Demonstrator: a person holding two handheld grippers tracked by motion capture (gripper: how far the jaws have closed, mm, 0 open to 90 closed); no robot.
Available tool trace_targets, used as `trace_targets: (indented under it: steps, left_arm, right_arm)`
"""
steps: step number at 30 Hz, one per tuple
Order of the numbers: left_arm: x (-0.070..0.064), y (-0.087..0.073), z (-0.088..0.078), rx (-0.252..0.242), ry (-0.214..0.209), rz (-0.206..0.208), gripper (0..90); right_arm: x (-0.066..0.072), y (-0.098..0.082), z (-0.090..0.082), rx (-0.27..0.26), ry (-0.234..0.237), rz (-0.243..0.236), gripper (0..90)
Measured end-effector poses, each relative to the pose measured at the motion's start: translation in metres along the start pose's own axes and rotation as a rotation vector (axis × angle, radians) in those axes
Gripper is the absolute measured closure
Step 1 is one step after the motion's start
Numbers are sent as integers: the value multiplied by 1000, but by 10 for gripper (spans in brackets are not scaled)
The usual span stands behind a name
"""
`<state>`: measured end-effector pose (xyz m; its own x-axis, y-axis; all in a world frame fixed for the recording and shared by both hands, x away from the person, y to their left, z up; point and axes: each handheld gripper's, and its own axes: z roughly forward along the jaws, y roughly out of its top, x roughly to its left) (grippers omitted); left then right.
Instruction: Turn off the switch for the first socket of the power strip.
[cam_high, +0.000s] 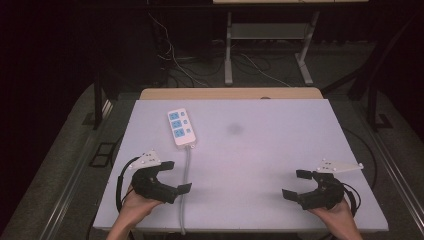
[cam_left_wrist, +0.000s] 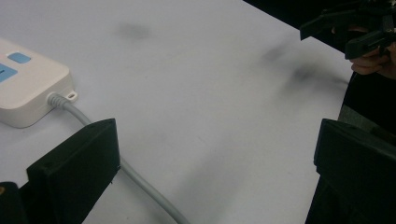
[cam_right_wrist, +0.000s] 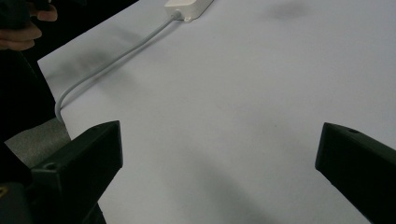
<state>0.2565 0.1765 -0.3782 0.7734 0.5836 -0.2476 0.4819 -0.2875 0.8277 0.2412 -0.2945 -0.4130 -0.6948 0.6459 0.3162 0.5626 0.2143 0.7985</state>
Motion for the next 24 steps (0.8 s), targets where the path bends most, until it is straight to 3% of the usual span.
trace_targets:
  steps: [24]
  left_arm:
    - [22,37,-2,54,25,19,0]
  right_arm:
    - [0,0,0,6,3,2,5]
